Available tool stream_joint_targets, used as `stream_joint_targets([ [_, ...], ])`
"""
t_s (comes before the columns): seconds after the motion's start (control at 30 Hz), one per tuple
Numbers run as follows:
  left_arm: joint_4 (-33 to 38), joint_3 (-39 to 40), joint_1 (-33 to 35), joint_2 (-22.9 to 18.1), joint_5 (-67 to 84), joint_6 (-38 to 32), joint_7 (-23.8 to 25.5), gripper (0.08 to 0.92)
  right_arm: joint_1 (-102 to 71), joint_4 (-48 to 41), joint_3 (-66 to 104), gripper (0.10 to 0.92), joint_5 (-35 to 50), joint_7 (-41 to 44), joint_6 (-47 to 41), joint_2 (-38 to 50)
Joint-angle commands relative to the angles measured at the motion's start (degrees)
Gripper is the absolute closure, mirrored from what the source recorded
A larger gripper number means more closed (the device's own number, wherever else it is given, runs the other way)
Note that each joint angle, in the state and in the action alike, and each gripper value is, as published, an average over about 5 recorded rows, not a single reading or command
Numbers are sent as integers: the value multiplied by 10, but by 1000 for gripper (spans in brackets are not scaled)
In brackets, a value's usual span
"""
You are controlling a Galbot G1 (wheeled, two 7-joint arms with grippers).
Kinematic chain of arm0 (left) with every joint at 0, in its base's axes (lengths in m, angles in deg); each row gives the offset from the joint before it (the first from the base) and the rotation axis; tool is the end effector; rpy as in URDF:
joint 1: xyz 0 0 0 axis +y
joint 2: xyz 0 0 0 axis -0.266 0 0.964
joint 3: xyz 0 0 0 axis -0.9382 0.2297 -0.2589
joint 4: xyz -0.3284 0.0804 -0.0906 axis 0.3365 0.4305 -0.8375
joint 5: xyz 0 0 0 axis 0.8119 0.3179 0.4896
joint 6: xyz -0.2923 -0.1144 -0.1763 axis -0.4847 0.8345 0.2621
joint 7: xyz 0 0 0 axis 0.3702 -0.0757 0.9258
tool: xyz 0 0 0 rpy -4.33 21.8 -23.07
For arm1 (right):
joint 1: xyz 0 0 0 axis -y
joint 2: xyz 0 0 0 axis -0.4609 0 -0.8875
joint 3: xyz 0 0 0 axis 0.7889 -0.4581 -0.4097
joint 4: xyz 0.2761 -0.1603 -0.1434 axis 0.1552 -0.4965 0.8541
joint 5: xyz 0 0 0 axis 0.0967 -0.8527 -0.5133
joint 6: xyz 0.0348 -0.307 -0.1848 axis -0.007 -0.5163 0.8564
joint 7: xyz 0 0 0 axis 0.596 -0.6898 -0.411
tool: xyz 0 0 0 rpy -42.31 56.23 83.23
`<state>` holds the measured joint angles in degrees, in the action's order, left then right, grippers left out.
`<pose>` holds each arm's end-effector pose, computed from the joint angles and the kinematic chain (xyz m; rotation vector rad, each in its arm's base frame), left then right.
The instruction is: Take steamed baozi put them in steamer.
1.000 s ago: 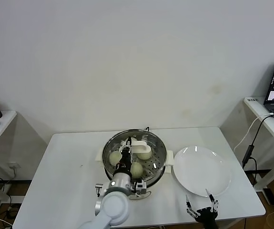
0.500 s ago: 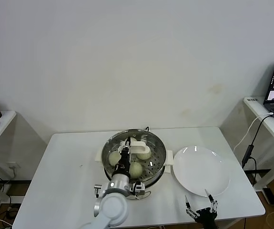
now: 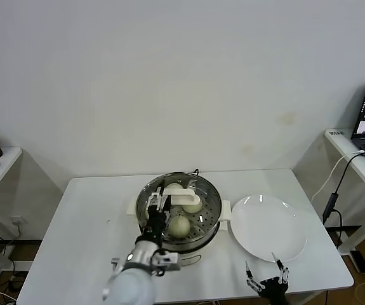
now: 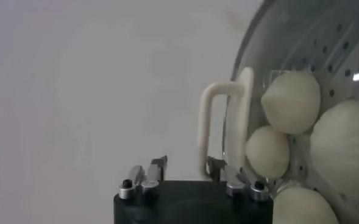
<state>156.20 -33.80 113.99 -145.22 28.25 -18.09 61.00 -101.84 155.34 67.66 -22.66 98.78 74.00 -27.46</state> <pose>0.2335 -0.0829 -0.2480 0.2897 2.4848 1.7785 0.1082 -0.0681 -0.3975 0.1940 -2.9295 0.4741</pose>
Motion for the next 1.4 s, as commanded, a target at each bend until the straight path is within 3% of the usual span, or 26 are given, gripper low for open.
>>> stream_joint_targets([
  [0.03, 90, -247, 271, 27, 538, -334, -126, 308, -8, 10, -3, 203, 26, -3, 1, 5],
  [0.23, 90, -338, 372, 33, 699, -357, -155, 186, -30, 31, -31, 203, 106, -14, -17, 41],
  [0.43, 56, -365, 427, 23, 770, -363, -170, 177, -60, 64, -47, 203, 166, -26, -40, 90],
  [0.83, -49, -373, 430, -6, 777, -413, -149, 177, -86, 80, -70, 203, 181, -30, -32, 113],
  [1.4, -57, -375, 436, -20, 767, -431, -119, 177, -96, 83, -76, 203, 170, -32, -28, 102],
])
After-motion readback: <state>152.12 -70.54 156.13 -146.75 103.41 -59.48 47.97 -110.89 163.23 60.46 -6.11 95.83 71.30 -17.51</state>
